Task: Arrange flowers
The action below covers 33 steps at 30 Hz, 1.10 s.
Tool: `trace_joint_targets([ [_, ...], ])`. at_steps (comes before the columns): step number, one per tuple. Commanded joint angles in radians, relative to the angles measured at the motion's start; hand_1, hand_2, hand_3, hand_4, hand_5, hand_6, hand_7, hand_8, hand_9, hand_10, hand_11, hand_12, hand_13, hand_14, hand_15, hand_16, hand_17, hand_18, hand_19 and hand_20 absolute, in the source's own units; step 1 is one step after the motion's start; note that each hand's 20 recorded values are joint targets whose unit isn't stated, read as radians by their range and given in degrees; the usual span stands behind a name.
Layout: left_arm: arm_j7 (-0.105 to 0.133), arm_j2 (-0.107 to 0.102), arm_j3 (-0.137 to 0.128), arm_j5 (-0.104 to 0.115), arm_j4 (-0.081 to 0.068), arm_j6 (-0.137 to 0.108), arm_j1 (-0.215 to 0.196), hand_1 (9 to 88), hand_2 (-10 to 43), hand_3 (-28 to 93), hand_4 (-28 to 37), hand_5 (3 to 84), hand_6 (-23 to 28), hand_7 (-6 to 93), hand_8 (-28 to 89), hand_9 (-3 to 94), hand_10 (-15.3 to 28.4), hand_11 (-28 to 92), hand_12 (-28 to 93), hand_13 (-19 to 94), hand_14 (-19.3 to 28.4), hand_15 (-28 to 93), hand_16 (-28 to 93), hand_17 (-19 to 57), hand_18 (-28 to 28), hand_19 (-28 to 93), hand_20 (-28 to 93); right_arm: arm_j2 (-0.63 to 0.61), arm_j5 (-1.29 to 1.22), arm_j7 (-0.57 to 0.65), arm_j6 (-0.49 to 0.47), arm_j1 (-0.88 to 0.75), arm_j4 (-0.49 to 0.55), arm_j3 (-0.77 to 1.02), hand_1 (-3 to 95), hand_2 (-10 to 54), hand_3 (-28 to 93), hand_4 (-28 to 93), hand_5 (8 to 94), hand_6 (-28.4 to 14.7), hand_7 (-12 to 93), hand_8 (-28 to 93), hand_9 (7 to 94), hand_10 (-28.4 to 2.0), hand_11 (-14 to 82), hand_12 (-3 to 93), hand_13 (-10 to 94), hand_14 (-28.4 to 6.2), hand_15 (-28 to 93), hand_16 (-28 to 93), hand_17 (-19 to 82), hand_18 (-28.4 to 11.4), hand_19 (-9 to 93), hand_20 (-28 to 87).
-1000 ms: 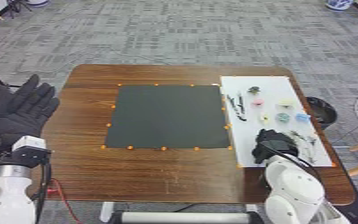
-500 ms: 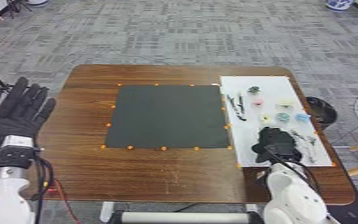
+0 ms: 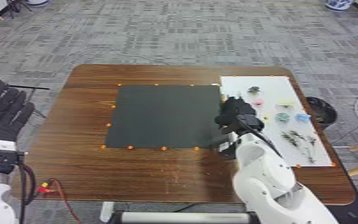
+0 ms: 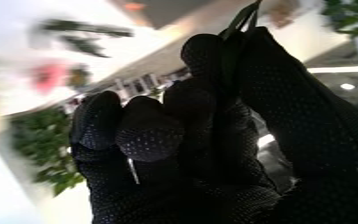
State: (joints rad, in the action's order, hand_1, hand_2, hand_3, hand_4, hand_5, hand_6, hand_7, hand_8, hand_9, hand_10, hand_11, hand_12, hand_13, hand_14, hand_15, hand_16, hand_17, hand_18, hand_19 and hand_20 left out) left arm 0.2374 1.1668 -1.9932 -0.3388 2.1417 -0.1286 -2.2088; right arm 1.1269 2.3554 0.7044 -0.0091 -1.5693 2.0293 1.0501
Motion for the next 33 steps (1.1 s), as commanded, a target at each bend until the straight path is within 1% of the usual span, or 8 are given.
trace_joint_targets([
  [1,-0.012,-0.001,-0.036,-0.008,0.004,-0.011,-0.076,23.4,17.1,64,-28.3,38.9,9.0,7.3,-9,32.5,17.2,17,6,23,14.6,19,-6,-10.6,13.7,37,6,0.114,-0.167,-0.021,-0.02,0.25,-0.076,-0.108,48.4,-9.5,71,-10,67.8,-3.2,56,23,72.2,-13.0,52.5,63.9,69,-15.4,75,48,40,-27.0,87,40],
  [2,-0.011,-0.001,-0.038,-0.007,-0.004,-0.002,-0.078,23.6,17.1,64,-28.3,38.9,8.9,7.3,-9,32.5,17.2,17,6,23,14.6,19,-6,-10.6,13.8,37,6,0.135,-0.177,-0.021,-0.029,0.267,-0.093,-0.12,48.4,-9.5,71,-10,67.7,-3.2,56,23,72.2,-13.1,52.4,63.9,69,-15.4,75,48,40,-27.0,87,40],
  [6,-0.016,0.003,-0.047,-0.006,-0.061,0.103,-0.073,24.8,16.6,61,-28.3,37.7,8.5,6.7,-9,31.4,16.9,16,6,22,14.2,18,-6,-10.8,13.7,37,6,0.186,-0.177,-0.025,-0.047,0.321,-0.153,-0.185,48.5,-9.5,71,-11,67.7,-3.2,56,23,72.1,-12.9,52.4,63.9,69,-15.3,75,48,40,-26.9,87,40],
  [9,-0.036,0.0,-0.045,-0.013,-0.08,0.139,-0.062,26.9,16.6,56,-28.3,36.5,8.0,6.4,-8,30.3,16.1,15,7,22,13.6,16,-5,-10.8,13.7,35,6,0.219,-0.203,-0.006,-0.07,0.334,-0.185,-0.218,48.5,-9.5,71,-11,67.6,-3.2,56,23,72.1,-13.0,52.3,63.9,69,-15.3,75,48,41,-26.9,87,40],
  [16,-0.035,-0.035,-0.008,0.003,-0.085,0.102,-0.036,28.3,16.9,53,-28.3,36.1,7.8,6.2,-8,30.0,15.8,14,7,21,13.4,14,-4,-10.9,13.8,34,7,0.268,-0.248,0.064,-0.124,0.328,-0.234,-0.278,48.8,-9.5,71,-12,67.6,-3.3,56,22,72.0,-13.1,52.4,63.7,69,-15.3,75,48,41,-27.1,87,39],
  [22,0.009,-0.016,-0.01,0.02,-0.066,0.09,-0.073,27.6,17.0,54,-28.3,36.4,8.1,6.1,-8,30.4,16.1,14,7,22,13.4,14,-4,-10.8,13.8,34,7,0.352,-0.275,0.067,-0.199,0.338,-0.326,-0.313,49.5,-9.5,70,-13,67.7,-3.3,56,22,71.8,-12.9,52.4,63.6,69,-15.4,75,48,41,-27.3,87,39],
  [28,0.004,-0.027,0.011,0.01,-0.064,0.095,-0.057,26.9,17.0,55,-28.3,36.5,8.1,6.2,-8,30.4,16.1,15,7,22,13.6,15,-4,-10.7,13.8,34,7,0.433,-0.267,0.08,-0.22,0.349,-0.406,-0.313,50.2,-9.5,70,-14,67.6,-3.4,55,22,71.7,-12.9,52.3,63.5,69,-15.4,75,47,41,-27.3,87,39],
  [33,0.014,-0.027,0.044,0.015,-0.067,0.074,-0.043,25.8,16.9,57,-28.3,36.6,8.1,6.4,-8,30.5,16.2,15,7,22,13.6,15,-4,-10.7,13.8,34,7,0.483,-0.243,0.079,-0.218,0.355,-0.446,-0.288,51.5,-9.5,69,-16,67.5,-3.2,55,21,71.5,-13.0,52.5,62.8,69,-15.5,75,47,40,-27.2,87,38],
])
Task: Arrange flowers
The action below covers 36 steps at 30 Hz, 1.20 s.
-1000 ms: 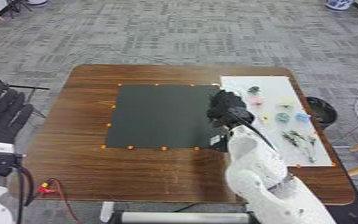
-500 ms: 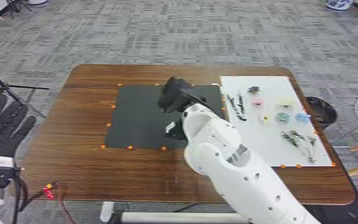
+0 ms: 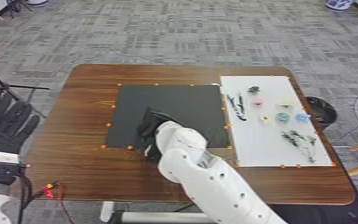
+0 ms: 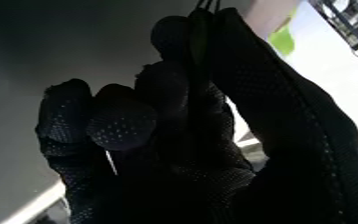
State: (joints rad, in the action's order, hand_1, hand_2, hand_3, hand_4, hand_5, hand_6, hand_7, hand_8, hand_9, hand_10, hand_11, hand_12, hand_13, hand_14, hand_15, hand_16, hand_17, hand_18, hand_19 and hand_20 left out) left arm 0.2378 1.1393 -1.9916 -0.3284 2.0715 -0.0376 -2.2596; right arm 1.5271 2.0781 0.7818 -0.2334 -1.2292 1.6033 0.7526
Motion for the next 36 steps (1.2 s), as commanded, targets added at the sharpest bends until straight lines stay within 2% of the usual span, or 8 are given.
trace_joint_targets([
  [1,0.014,0.001,0.045,0.005,0.004,-0.015,0.009,25.7,16.8,57,-28.3,36.6,8.1,6.4,-8,30.6,16.3,15,7,22,13.6,15,-4,-10.7,13.8,34,7,0.087,0.043,-0.003,0.0,0.02,-0.028,0.01,51.6,-9.5,69,-17,67.4,-3.1,55,21,71.5,-13.1,52.5,62.7,69,-15.6,75,47,40,-27.1,87,38],
  [5,0.017,-0.002,0.051,-0.007,0.005,-0.01,0.017,25.4,16.5,59,-28.3,36.6,8.2,6.5,-8,30.7,16.2,15,7,22,13.7,15,-4,-10.7,13.8,34,7,0.108,0.043,0.01,-0.009,0.021,-0.052,0.014,51.5,-9.5,69,-18,67.5,-3.0,55,20,71.5,-13.1,52.3,62.5,69,-15.5,75,47,40,-27.1,87,38],
  [11,0.055,-0.009,0.057,-0.002,0.009,-0.008,0.025,25.4,16.1,60,-28.3,36.7,8.2,6.6,-8,30.6,16.3,15,7,22,13.7,15,-4,-10.7,13.9,34,7,0.144,0.139,-0.02,-0.009,0.072,-0.151,-0.015,51.1,-9.5,70,-18,67.7,-3.0,55,19,71.5,-12.9,52.2,62.4,69,-15.3,75,47,40,-27.1,87,38],
  [21,0.054,-0.01,0.062,-0.003,0.009,-0.01,0.033,24.3,15.7,62,-28.3,36.7,8.2,6.7,-8,30.4,16.3,15,7,22,13.5,15,-4,-10.7,13.9,34,7,0.152,0.184,0.022,-0.03,0.057,-0.17,-0.023,50.5,-9.5,70,-17,68.2,-2.9,54,19,71.4,-12.9,52.3,62.4,69,-15.2,75,46,41,-27.1,87,37],
  [27,0.065,-0.013,0.061,-0.005,0.007,-0.015,0.044,24.1,15.3,63,-28.3,36.7,8.2,6.9,-8,30.4,16.2,15,7,22,13.5,15,-4,-10.7,13.9,34,7,0.147,0.168,0.075,0.017,0.068,-0.18,-0.048,50.8,-9.5,69,-17,69.2,-2.9,53,18,71.4,-13.0,52.3,61.9,70,-15.3,75,46,41,-27.6,88,37],
  [32,0.072,-0.015,0.062,-0.009,0.009,-0.018,0.041,24.0,15.1,64,-28.3,36.7,8.2,7.0,-8,29.9,16.0,15,7,21,13.1,15,-4,-10.7,13.9,34,7,0.146,0.158,0.078,0.0,0.065,-0.173,-0.06,50.9,-9.5,70,-17,70.3,-2.8,52,18,72.1,-13.2,52.3,61.5,70,-15.4,75,46,41,-28.0,88,36],
  [34,0.077,-0.006,0.062,-0.01,0.011,-0.02,0.032,23.9,15.0,64,-28.3,36.7,8.2,7.0,-8,29.3,15.8,15,7,21,12.8,14,-4,-10.6,13.9,34,7,0.144,0.143,0.077,-0.008,0.052,-0.163,-0.062,51.0,-9.5,69,-18,70.6,-2.8,52,18,72.2,-13.2,52.2,61.5,70,-15.4,75,46,41,-28.1,88,36],
  [36,0.075,-0.013,0.066,-0.006,0.009,-0.024,0.04,24.0,15.0,64,-28.3,36.7,8.2,7.0,-8,29.1,15.7,15,7,20,12.7,14,-4,-10.6,13.8,34,7,0.141,0.152,0.071,-0.015,0.05,-0.161,-0.063,50.4,-9.5,68,-18,70.7,-2.8,51,19,72.3,-13.5,52.6,61.0,70,-15.4,75,46,41,-28.0,88,36],
])
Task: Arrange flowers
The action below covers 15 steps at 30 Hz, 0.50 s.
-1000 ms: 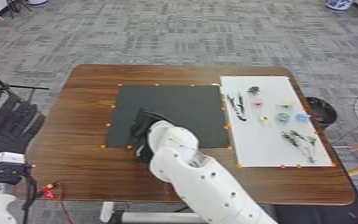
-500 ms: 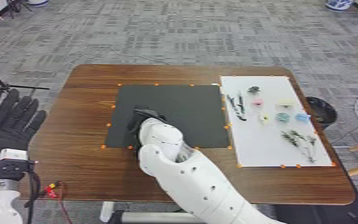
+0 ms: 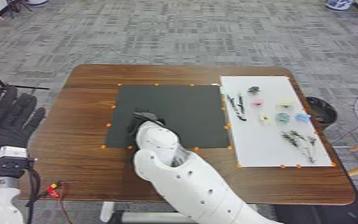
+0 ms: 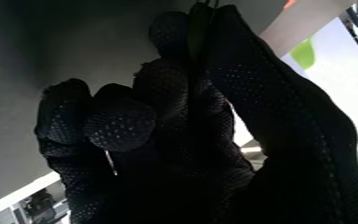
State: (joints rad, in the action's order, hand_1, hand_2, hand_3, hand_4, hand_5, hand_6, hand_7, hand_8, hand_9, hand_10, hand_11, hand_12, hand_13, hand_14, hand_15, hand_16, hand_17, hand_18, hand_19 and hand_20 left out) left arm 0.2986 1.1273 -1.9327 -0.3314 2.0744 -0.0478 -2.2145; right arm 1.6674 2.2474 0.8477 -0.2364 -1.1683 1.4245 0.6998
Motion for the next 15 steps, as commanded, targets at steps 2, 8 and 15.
trace_joint_targets([
  [2,0.014,-0.003,0.008,-0.007,0.007,-0.014,-0.004,23.9,14.9,64,-28.3,36.6,8.2,7.1,-8,29.0,15.7,15,7,20,12.6,14,-4,-10.6,13.8,34,7,0.003,-0.006,-0.004,-0.01,-0.014,0.015,-0.007,49.3,-9.5,68,-18,70.1,-2.6,51,19,71.0,-13.6,52.3,58.9,69,-15.6,75,46,41,-27.7,88,36],
  [8,0.019,0.001,0.001,-0.008,0.009,-0.016,-0.005,24.0,14.9,64,-28.3,36.5,8.1,7.4,-8,28.5,15.8,14,7,20,12.4,14,-3,-10.6,13.7,34,7,-0.004,-0.026,-0.008,-0.004,-0.011,0.03,-0.014,46.3,-9.5,66,-19,67.9,-3.0,50,17,68.7,-15.0,53.3,48.6,67,-15.8,74,44,39,-27.4,87,34],
  [15,0.014,0.007,0.004,-0.004,0.008,-0.02,-0.009,24.1,14.9,65,-28.3,36.7,8.3,7.5,-8,28.5,15.8,15,8,20,12.5,14,-3,-10.6,13.7,34,7,-0.007,-0.023,-0.002,-0.01,-0.019,0.028,-0.009,44.1,-9.5,65,-18,68.9,-3.5,47,17,74.4,-15.4,47.5,36.6,69,-14.6,72,42,40,-27.2,87,33],
])
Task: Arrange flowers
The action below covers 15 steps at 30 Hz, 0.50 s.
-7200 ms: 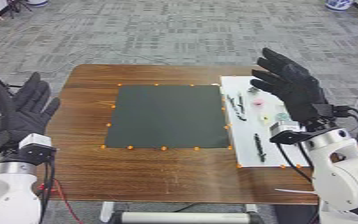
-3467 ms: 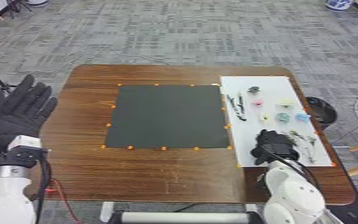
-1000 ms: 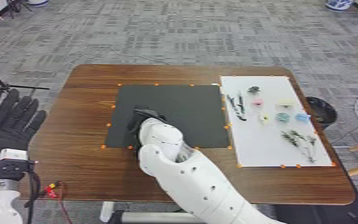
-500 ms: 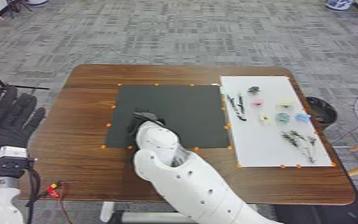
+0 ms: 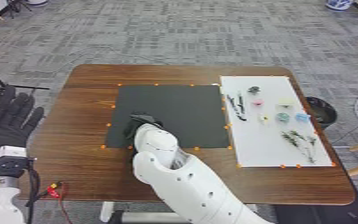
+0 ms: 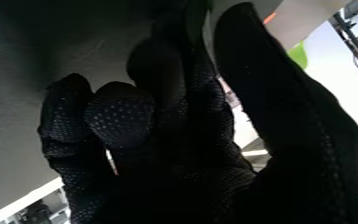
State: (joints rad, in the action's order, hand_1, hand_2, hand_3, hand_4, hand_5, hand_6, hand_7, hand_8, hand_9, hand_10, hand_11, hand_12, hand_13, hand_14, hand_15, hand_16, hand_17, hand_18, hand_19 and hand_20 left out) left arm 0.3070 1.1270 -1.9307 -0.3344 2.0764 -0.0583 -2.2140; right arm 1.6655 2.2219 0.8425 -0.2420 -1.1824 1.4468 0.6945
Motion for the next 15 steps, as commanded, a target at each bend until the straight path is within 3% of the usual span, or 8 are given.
trace_joint_targets([
  [1,0.003,0.009,0.0,-0.002,0.007,-0.012,-0.011,24.1,14.9,65,-28.3,36.7,8.3,7.5,-8,28.5,15.8,15,8,20,12.6,14,-3,-10.5,13.7,34,7,-0.007,0.003,0.006,-0.007,-0.007,0.007,-0.003,44.0,-9.5,65,-18,69.1,-3.5,46,17,75.3,-15.3,46.0,35.4,70,-14.0,71,41,40,-27.1,87,33],
  [9,0.004,0.01,-0.002,0.0,0.008,-0.017,-0.013,24.0,14.9,65,-28.3,36.8,8.4,7.6,-8,28.5,15.8,15,8,20,12.7,14,-3,-10.6,13.7,34,7,-0.025,-0.01,0.011,0.03,-0.003,0.012,-0.014,41.5,-9.5,68,-18,69.8,-4.7,37,15,77.5,-15.9,32.8,28.0,71,-12.9,68,41,41,-27.0,87,31],
  [15,-0.001,0.015,0.001,-0.001,0.007,-0.017,-0.011,23.7,14.9,65,-28.3,37.0,8.4,7.8,-8,28.6,16.0,15,8,20,13.0,14,-3,-10.4,13.6,34,7,-0.03,-0.014,0.011,0.034,-0.005,0.018,-0.016,39.0,-9.5,71,-19,70.8,-5.6,30,9,77.6,-16.2,30.0,26.3,71,-13.1,67,41,40,-26.9,86,30],
])
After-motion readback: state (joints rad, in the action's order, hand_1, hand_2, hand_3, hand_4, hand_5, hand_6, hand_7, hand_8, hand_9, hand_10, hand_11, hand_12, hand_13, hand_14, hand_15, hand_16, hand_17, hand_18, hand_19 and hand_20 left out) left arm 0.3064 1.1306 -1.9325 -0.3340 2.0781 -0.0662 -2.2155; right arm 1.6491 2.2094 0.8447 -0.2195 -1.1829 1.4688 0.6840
